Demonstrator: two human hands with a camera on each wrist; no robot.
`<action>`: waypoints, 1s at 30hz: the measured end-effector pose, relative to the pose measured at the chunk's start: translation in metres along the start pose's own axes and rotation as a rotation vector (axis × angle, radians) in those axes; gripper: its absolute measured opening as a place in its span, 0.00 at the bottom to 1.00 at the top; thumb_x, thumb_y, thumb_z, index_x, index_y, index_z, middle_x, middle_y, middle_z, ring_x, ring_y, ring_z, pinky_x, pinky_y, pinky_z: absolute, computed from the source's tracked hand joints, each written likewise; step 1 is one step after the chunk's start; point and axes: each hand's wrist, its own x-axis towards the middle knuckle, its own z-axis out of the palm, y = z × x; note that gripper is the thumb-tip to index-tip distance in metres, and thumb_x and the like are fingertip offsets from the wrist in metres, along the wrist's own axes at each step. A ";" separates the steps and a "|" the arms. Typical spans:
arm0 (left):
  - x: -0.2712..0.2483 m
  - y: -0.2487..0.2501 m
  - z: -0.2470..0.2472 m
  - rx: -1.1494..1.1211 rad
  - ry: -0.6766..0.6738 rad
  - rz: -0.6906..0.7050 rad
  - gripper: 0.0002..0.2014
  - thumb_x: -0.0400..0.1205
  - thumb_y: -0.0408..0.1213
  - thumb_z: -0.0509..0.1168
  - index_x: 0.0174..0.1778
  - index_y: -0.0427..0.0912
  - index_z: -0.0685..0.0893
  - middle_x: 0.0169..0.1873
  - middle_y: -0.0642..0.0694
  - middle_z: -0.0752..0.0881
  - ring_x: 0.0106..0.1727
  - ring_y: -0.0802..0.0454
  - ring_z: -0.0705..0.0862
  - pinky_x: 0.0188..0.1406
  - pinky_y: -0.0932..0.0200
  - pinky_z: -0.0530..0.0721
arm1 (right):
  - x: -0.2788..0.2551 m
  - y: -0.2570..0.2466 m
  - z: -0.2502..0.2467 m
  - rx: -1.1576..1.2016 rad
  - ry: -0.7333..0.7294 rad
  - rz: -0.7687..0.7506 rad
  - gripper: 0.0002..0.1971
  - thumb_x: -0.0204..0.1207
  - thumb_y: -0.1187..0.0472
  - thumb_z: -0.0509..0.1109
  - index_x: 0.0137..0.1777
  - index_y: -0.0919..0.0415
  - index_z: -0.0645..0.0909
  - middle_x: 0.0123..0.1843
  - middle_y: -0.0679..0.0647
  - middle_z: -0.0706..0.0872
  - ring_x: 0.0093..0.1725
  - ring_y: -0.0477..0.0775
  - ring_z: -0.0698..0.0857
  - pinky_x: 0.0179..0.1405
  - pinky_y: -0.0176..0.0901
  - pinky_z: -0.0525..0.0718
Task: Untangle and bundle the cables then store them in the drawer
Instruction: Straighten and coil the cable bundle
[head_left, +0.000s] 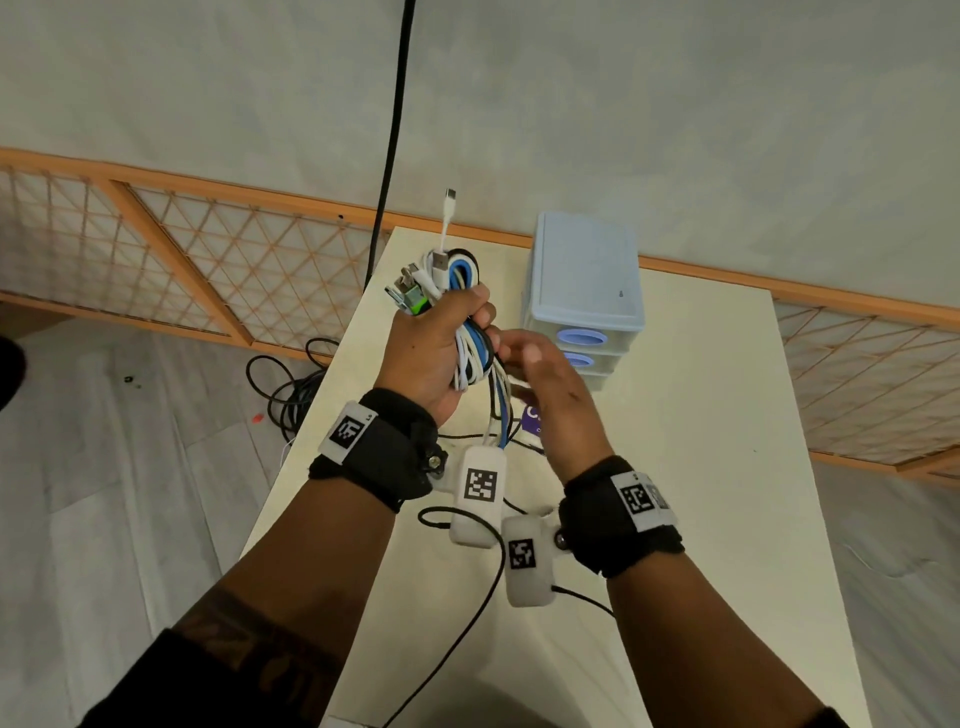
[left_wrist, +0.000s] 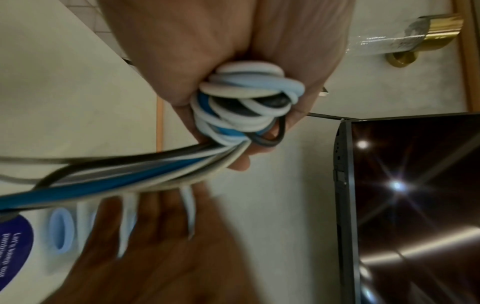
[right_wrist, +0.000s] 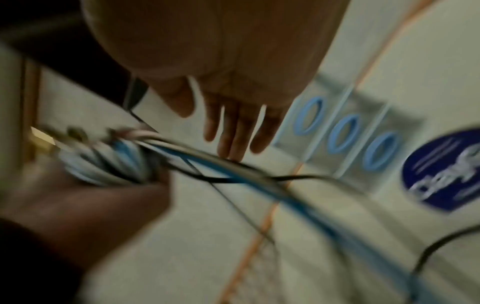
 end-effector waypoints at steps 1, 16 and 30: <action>0.000 -0.002 0.000 0.022 0.006 -0.007 0.11 0.86 0.34 0.68 0.37 0.43 0.80 0.30 0.48 0.79 0.28 0.50 0.79 0.27 0.56 0.80 | -0.001 -0.006 0.006 0.044 -0.088 -0.017 0.20 0.89 0.45 0.55 0.64 0.55 0.83 0.54 0.52 0.91 0.54 0.50 0.90 0.59 0.47 0.85; 0.014 0.025 -0.015 0.561 0.112 0.327 0.07 0.85 0.35 0.73 0.42 0.45 0.86 0.21 0.54 0.79 0.20 0.49 0.76 0.26 0.53 0.81 | -0.023 0.034 0.000 0.051 -0.219 0.253 0.24 0.79 0.42 0.69 0.30 0.54 0.67 0.22 0.47 0.66 0.22 0.48 0.61 0.22 0.38 0.62; -0.017 -0.025 -0.039 0.583 -0.143 0.002 0.21 0.82 0.59 0.74 0.42 0.42 0.84 0.25 0.46 0.77 0.24 0.46 0.75 0.27 0.58 0.76 | -0.007 -0.025 -0.013 0.140 -0.028 0.107 0.22 0.83 0.53 0.70 0.31 0.63 0.72 0.20 0.45 0.67 0.20 0.46 0.62 0.22 0.37 0.63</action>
